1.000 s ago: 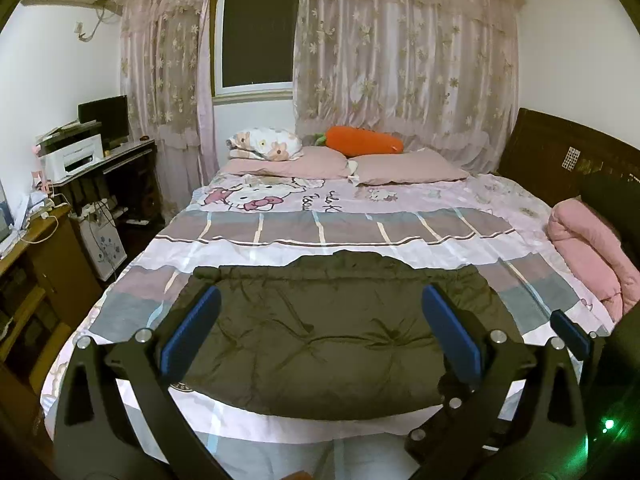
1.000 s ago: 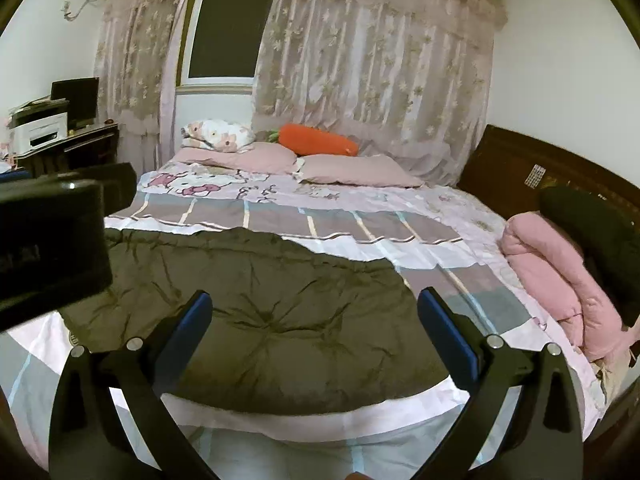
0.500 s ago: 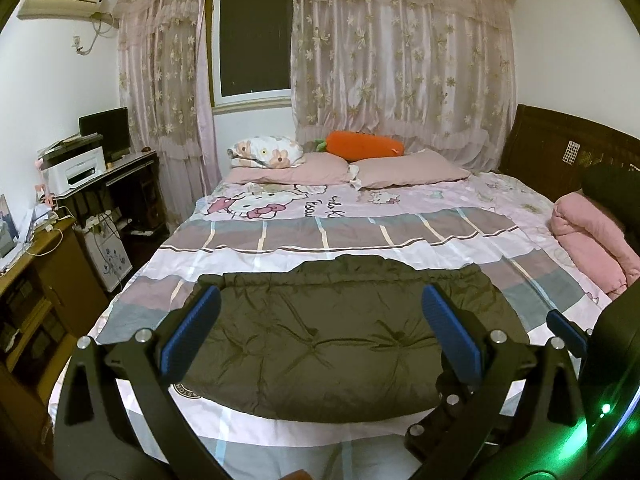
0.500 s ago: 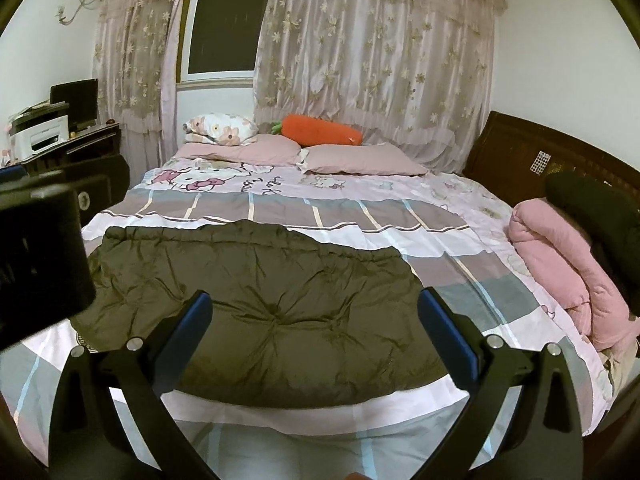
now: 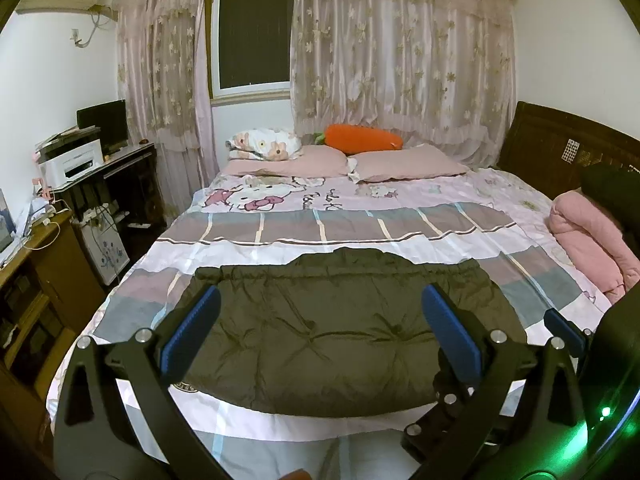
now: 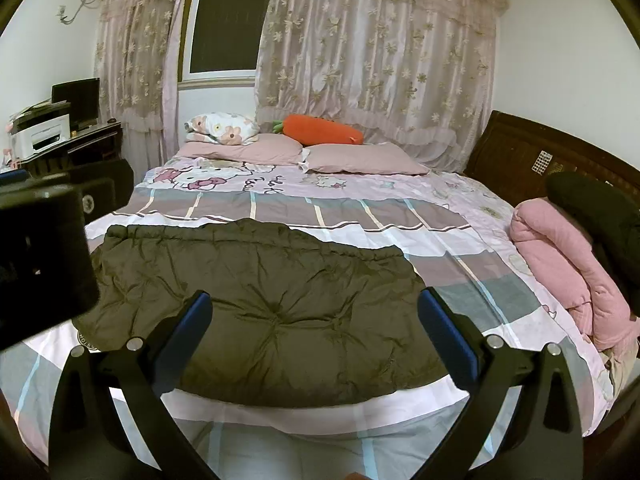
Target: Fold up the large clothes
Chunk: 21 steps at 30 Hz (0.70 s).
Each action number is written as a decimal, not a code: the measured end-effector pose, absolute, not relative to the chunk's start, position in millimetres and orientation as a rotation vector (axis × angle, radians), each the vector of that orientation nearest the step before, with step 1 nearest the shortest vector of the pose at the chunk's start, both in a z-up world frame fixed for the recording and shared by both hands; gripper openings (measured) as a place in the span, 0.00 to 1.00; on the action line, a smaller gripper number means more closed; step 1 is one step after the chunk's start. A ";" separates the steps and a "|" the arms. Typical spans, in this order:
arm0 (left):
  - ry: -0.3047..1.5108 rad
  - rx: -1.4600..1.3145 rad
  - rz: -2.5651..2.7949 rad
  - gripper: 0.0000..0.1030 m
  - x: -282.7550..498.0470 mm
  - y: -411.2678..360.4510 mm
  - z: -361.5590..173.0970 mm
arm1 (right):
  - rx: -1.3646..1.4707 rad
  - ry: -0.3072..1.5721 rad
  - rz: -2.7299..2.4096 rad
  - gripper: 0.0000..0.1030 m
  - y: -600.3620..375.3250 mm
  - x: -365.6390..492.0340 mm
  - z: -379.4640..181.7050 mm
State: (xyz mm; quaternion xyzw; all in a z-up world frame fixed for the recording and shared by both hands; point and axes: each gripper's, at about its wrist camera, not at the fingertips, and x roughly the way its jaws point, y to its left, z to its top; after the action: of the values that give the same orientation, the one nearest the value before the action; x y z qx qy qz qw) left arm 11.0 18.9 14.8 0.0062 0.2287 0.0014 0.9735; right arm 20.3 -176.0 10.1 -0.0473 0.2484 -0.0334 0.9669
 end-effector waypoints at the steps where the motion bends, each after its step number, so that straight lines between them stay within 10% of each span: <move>1: 0.463 0.013 0.003 0.98 9.6 18.5 13.7 | -0.096 0.503 -0.066 0.99 -175.8 20.2 9.6; 21: 0.486 0.009 0.000 0.98 8.5 19.5 13.7 | -0.102 0.509 -0.059 0.99 -172.9 17.7 4.9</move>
State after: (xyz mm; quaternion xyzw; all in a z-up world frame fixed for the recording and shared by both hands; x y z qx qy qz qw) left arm 8.5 19.5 13.7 0.0043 0.2404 -0.0001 0.9707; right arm 17.7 -172.9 4.9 -0.0502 0.2518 -0.0292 0.9660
